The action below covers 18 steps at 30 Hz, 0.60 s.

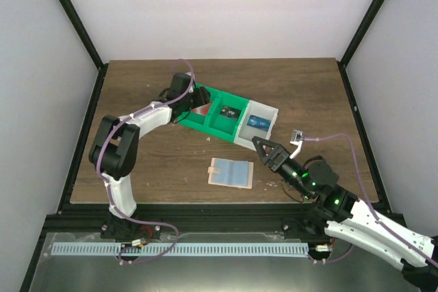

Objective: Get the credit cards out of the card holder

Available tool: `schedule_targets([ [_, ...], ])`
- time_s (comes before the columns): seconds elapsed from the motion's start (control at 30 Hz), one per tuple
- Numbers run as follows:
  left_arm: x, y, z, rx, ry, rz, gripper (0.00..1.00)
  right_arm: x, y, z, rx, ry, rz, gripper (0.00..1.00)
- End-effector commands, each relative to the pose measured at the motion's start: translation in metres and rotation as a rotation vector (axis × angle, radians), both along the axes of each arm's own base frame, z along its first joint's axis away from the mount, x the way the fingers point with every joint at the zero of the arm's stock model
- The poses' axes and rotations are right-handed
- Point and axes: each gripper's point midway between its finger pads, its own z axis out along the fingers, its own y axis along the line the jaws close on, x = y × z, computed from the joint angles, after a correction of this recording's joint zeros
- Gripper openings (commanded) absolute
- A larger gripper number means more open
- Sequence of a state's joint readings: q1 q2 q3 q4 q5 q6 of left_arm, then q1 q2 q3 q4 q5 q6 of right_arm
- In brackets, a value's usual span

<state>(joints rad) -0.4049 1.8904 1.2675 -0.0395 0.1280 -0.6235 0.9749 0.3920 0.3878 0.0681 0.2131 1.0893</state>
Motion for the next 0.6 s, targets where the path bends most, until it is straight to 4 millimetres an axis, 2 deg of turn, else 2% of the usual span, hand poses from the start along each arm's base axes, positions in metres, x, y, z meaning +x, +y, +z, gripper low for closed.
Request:
schedule_targets([
  [0.0,-0.002,0.006,0.003,0.038,0.02,0.029,0.74,0.0,-0.001,-0.001,0.006,-0.003,-0.008,1.0],
  [0.2,0.0,0.01,-0.014,0.059,0.12,0.076,0.78,0.0,-0.003,0.0,-0.002,-0.007,-0.014,1.0],
  [0.37,-0.003,-0.001,-0.025,0.004,0.197,0.066,0.78,0.001,-0.003,0.0,-0.007,-0.012,-0.017,1.0],
  [0.4,-0.004,-0.006,-0.024,-0.017,0.207,0.05,0.7,0.001,-0.002,-0.001,-0.007,-0.012,-0.017,1.0],
  [0.43,-0.004,-0.01,-0.024,-0.038,0.213,0.04,0.53,0.001,-0.002,-0.001,-0.009,-0.012,-0.017,1.0],
  [0.47,-0.005,-0.014,-0.023,-0.062,0.217,0.027,0.41,0.001,-0.002,-0.001,-0.01,-0.013,-0.018,1.0],
  [0.5,-0.005,-0.015,-0.022,-0.069,0.218,0.022,0.36,0.001,-0.002,-0.001,-0.009,-0.013,-0.017,1.0],
  [0.57,-0.003,-0.011,-0.023,-0.037,0.217,0.034,0.17,0.002,-0.002,0.0,-0.009,-0.015,-0.017,1.0],
])
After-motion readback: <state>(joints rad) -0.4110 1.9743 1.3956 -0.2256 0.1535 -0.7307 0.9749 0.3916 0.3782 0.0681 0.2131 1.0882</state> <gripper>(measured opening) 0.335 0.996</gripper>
